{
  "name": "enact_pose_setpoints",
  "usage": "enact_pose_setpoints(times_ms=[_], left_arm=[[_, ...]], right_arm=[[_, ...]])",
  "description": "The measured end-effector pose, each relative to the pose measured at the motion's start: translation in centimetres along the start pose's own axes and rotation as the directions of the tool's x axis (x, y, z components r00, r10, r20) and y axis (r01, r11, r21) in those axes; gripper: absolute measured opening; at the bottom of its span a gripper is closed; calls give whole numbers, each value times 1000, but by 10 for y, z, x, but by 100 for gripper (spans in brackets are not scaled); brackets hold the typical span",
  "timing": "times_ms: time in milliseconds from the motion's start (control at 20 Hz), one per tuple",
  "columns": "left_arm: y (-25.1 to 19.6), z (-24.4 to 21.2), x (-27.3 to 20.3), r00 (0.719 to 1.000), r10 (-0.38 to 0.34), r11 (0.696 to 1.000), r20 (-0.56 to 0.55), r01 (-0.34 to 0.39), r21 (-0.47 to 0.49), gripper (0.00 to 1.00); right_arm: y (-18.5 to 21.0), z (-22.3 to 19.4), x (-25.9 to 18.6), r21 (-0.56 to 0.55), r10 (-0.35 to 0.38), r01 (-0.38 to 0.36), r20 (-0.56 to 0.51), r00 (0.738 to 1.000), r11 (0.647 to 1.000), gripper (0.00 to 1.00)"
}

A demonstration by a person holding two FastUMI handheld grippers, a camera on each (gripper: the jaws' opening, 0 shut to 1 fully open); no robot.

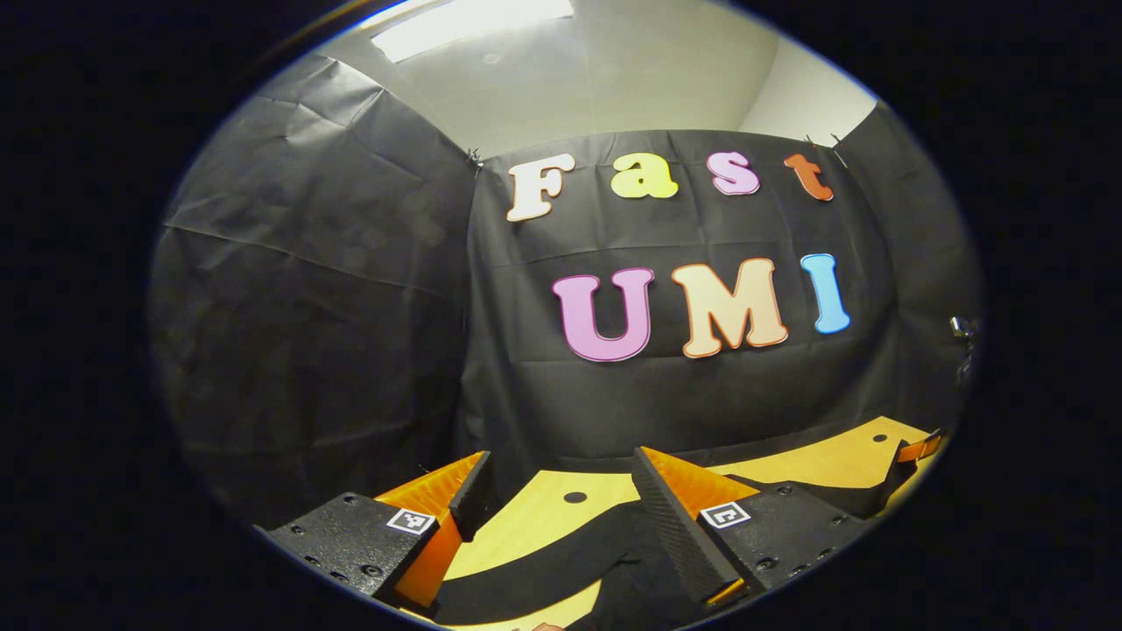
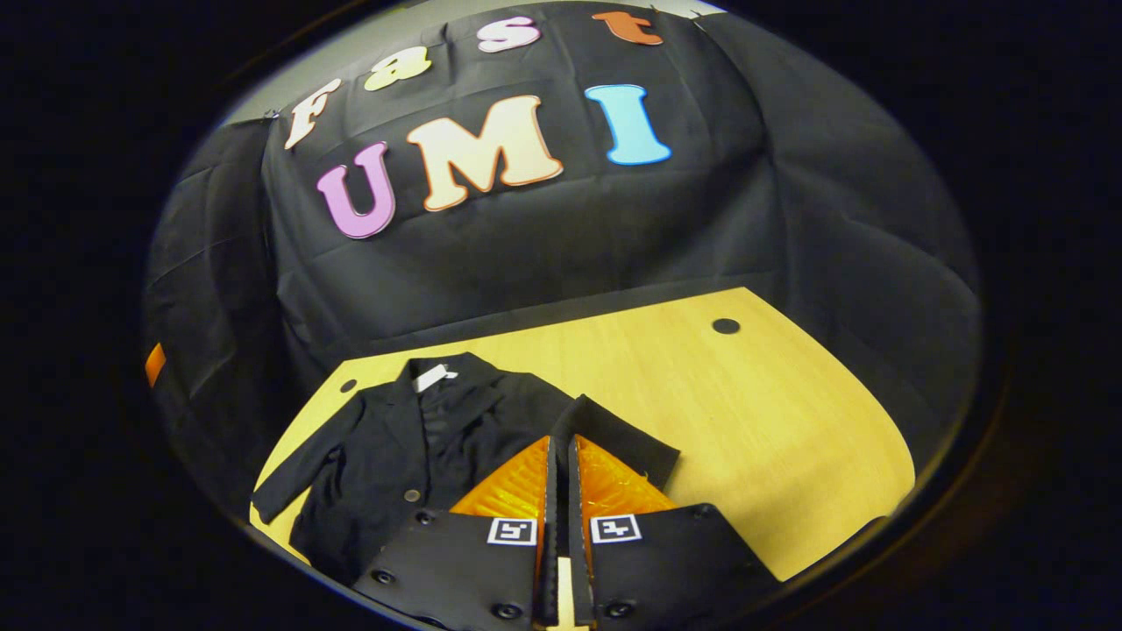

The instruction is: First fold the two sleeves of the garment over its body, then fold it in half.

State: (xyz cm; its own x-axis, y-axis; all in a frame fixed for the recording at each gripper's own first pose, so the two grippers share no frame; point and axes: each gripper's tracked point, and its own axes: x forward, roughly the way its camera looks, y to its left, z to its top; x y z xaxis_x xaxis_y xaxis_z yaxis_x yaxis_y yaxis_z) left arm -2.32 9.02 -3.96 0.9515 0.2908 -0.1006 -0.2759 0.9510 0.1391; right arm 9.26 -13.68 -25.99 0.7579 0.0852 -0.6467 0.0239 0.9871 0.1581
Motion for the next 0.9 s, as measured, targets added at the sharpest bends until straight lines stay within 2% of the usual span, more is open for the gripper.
enact_pose_setpoints(times_ms=[200, 250, 300, 700, 750, 800, 850, 900], left_arm=[[35, -16, 1, 999, 42, 999, -33, -43, -8, 99], [44, -20, 0, 998, 50, 999, -41, -50, -8, 93], [50, -25, 2, 997, 55, 998, -49, -55, -9, 93], [103, -58, 21, 993, 62, 998, -102, -63, -4, 94], [110, -62, 23, 992, 64, 998, -107, -64, -2, 99], [116, -65, 26, 992, 66, 998, -112, -66, -2, 99], [121, -71, 29, 990, 67, 998, -121, -67, -2, 94], [127, -75, 31, 989, 68, 998, -128, -69, -4, 94]], right_arm=[[58, 9, 10, -31, 63, -63, 12, 998, 998, 8], [72, 9, 14, -42, 77, -76, 17, 997, 996, 8], [86, 12, 19, -53, 90, -89, 17, 996, 995, 8], [202, 6, 48, -134, 191, -188, 15, 981, 973, 8], [215, 4, 52, -141, 199, -195, 10, 980, 971, 8], [226, 3, 55, -148, 205, -203, 4, 979, 968, 8], [237, 1, 59, -154, 214, -211, 0, 977, 965, 8], [249, 1, 64, -160, 220, -218, -3, 975, 963, 8]])
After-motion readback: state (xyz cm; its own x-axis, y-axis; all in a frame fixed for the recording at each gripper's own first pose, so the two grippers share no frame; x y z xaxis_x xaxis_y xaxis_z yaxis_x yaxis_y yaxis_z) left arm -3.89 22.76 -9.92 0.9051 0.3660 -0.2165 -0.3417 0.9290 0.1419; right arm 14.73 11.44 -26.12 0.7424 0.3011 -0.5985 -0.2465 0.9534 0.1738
